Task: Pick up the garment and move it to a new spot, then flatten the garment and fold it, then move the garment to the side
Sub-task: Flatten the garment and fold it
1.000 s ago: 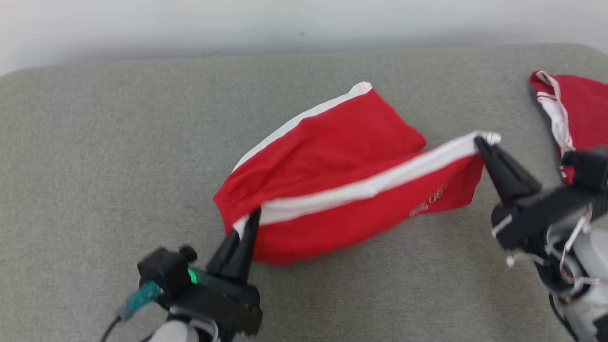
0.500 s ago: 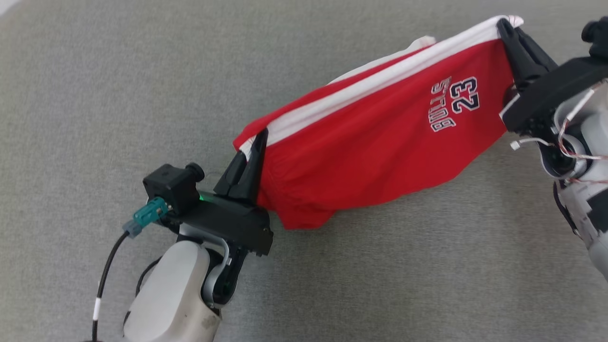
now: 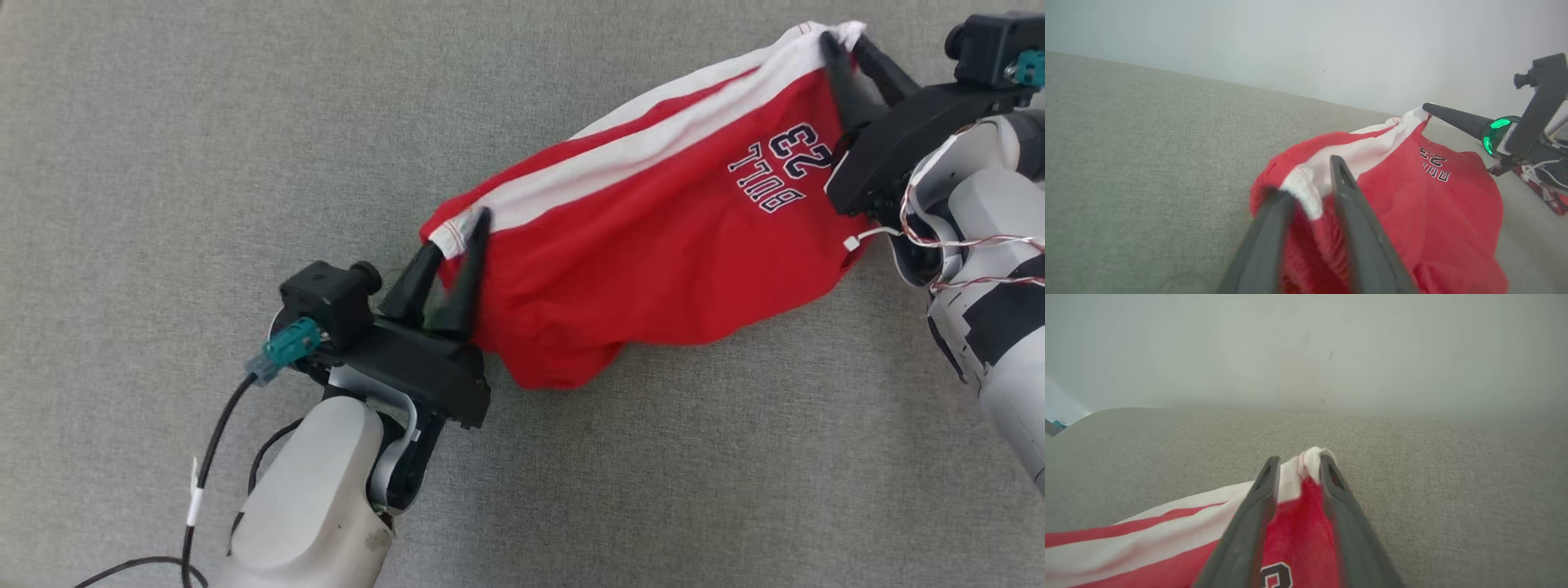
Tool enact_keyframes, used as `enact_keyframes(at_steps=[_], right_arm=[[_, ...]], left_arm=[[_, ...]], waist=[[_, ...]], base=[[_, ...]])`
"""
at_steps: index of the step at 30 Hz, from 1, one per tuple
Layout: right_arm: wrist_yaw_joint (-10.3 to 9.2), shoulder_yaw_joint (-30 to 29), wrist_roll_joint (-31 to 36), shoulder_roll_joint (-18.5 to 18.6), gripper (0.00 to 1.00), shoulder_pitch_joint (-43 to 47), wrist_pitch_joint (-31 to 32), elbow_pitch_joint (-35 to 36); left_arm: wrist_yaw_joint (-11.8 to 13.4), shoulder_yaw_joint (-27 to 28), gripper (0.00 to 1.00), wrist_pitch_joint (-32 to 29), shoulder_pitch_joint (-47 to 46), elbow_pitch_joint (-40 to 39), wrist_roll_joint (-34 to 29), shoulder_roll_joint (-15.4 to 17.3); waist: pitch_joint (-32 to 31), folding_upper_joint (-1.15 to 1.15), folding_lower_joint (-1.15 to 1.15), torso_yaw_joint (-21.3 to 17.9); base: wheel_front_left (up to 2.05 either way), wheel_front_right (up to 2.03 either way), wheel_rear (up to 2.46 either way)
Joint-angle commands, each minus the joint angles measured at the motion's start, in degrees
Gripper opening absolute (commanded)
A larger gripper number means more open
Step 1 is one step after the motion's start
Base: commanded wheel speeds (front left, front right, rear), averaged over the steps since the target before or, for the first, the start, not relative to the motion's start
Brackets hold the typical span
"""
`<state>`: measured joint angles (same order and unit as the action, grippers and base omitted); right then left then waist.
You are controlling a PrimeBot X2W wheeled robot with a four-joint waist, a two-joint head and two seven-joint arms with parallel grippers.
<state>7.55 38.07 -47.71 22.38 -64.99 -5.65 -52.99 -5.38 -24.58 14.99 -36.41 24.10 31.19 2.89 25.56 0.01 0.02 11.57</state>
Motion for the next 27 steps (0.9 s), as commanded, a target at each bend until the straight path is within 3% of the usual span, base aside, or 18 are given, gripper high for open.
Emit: enact_keyframes(at_steps=[1, 13, 27], right_arm=[[-0.16, 1.1, -0.9, 0.3, 1.0, 0.2, -0.9, -0.4], [-0.16, 8.4, -5.3, 5.3, 1.0, 7.6, -5.4, 1.7], [-0.16, 11.6, -9.8, 6.6, 1.0, 9.5, -5.4, -3.4]], left_arm=[[0.2, -0.4, 1.0, 0.2, 0.2, -0.1, -2.1, 0.0], [1.8, 3.0, 1.0, 0.2, 10.5, -5.6, -7.6, 0.1], [3.5, 15.6, 1.0, 0.1, 21.4, -23.6, -18.5, 0.0]], waist=[[-1.2, -0.01, -0.02, -0.2], [-7.2, -0.01, -0.02, -1.2], [-7.7, -0.01, -0.02, 0.2]], base=[[0.0, 0.0, 0.0], [0.0, 0.0, 0.0], [0.0, 0.0, 0.0]])
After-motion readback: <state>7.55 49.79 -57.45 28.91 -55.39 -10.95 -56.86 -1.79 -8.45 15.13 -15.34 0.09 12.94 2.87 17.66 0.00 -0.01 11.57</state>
